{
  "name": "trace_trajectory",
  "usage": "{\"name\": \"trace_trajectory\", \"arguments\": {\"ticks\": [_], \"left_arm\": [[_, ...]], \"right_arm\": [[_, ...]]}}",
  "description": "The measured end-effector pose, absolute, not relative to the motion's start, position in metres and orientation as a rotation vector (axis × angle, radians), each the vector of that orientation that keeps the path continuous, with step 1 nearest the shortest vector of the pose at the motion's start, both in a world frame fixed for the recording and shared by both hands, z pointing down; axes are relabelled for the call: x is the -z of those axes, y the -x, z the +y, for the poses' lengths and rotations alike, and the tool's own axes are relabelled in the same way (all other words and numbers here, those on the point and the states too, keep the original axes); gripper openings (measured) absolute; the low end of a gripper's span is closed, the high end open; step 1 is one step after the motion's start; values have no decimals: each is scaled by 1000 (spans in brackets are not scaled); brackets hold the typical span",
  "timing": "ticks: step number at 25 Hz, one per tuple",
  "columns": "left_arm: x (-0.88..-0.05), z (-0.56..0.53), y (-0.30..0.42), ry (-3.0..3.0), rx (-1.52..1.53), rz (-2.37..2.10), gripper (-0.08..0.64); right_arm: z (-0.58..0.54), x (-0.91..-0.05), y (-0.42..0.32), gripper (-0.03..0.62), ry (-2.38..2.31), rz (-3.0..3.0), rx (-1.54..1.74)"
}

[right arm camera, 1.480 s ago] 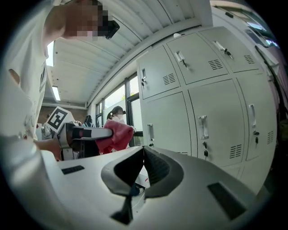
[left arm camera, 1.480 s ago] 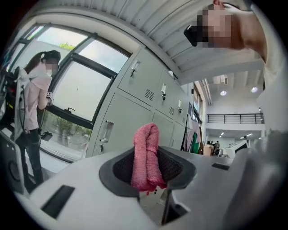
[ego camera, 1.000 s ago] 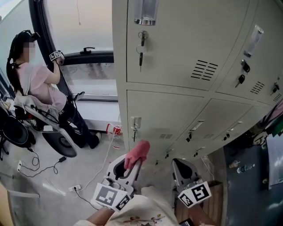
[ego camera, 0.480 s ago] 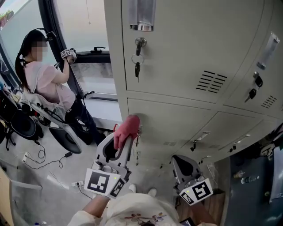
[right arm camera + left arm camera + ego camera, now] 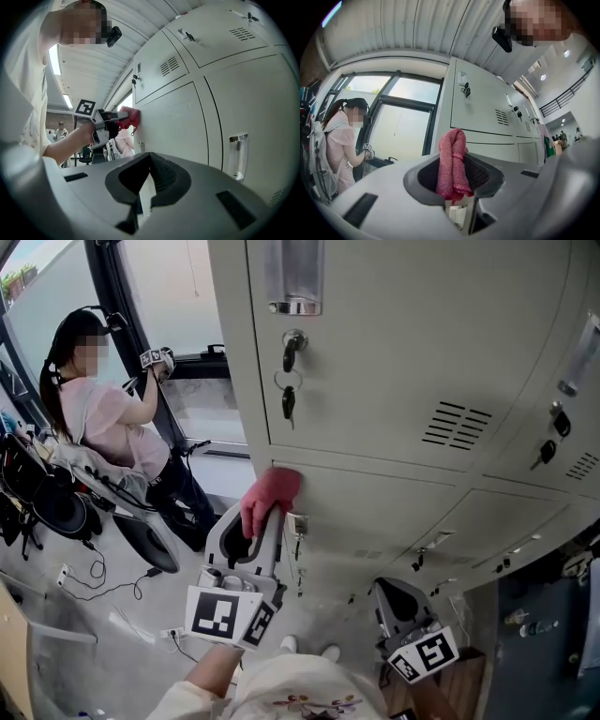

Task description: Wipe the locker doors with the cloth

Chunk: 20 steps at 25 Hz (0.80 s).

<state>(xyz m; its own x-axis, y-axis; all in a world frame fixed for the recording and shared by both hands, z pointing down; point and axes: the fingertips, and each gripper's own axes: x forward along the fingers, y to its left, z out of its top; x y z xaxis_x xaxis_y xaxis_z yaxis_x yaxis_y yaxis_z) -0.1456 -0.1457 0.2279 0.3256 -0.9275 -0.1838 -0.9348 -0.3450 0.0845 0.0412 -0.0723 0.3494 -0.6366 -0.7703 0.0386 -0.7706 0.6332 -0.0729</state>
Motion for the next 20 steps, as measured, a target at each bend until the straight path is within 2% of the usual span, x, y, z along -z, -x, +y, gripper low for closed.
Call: {"name": "trace_trajectory", "arguments": {"ticks": [20], "left_arm": [[-227, -151, 83, 2648, -342, 1578, 114]], "right_arm": [[-60, -349, -67, 6, -1452, -2794, -144]]}}
